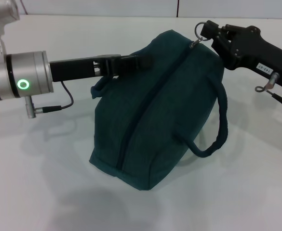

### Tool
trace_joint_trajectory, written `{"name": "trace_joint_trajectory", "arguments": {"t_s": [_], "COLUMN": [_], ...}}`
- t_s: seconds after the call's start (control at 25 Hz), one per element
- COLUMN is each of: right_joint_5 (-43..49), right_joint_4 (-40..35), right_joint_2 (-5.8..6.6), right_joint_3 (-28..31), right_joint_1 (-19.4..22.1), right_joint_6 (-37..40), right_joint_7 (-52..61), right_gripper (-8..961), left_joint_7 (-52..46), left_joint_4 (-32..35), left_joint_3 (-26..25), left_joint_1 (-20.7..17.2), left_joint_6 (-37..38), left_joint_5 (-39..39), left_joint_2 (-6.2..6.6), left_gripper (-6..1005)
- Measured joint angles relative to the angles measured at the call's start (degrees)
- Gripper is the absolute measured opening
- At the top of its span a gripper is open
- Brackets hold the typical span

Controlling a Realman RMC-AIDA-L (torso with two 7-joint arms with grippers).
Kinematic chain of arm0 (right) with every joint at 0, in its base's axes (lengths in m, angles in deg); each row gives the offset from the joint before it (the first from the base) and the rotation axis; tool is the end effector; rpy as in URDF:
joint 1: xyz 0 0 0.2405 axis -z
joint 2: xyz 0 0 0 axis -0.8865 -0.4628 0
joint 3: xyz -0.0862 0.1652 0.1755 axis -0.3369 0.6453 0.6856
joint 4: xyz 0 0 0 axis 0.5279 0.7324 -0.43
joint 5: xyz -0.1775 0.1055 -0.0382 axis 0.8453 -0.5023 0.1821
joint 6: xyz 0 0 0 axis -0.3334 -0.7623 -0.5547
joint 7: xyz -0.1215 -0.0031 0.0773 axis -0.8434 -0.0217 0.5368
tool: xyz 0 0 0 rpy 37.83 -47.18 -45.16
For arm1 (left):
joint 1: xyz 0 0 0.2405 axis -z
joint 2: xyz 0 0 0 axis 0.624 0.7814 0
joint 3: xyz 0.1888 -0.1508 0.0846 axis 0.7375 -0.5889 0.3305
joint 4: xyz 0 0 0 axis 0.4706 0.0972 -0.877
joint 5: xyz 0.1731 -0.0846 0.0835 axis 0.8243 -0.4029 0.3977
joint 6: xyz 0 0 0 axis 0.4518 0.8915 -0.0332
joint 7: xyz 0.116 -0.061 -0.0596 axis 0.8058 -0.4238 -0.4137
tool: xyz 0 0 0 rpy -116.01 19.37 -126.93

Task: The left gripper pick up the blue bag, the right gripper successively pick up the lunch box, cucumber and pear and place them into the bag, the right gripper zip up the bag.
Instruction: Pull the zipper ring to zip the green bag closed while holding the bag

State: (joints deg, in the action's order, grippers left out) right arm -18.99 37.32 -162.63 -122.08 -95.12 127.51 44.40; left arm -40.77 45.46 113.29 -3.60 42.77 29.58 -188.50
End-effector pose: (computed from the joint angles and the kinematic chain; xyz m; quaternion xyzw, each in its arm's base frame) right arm 0.1966 0.3655 -0.0218 -0.8528 0.1498 0.4449 0.2289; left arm -0.2141 0.3515 0.0020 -0.8476 -0.3988 -0.3495 0.0169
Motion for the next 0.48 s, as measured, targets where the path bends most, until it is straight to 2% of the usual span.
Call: {"name": "trace_joint_trajectory", "arguments": {"t_s": [0.48], "right_joint_5": [-2.09], "right_joint_4": [1.0], "right_joint_2": [0.29], "right_joint_3": [0.19], "right_joint_1": [0.0], "right_joint_6": [-0.4], "right_joint_7": [0.05], "right_gripper": [6], "left_joint_7": [1.92], "left_joint_4": [-0.03], "left_joint_3": [-0.06], "left_joint_1": [-0.37], "left_joint_6": [3.35], "left_joint_5": [-2.29], "left_joint_2": [-0.39], "left_gripper": [54]}}
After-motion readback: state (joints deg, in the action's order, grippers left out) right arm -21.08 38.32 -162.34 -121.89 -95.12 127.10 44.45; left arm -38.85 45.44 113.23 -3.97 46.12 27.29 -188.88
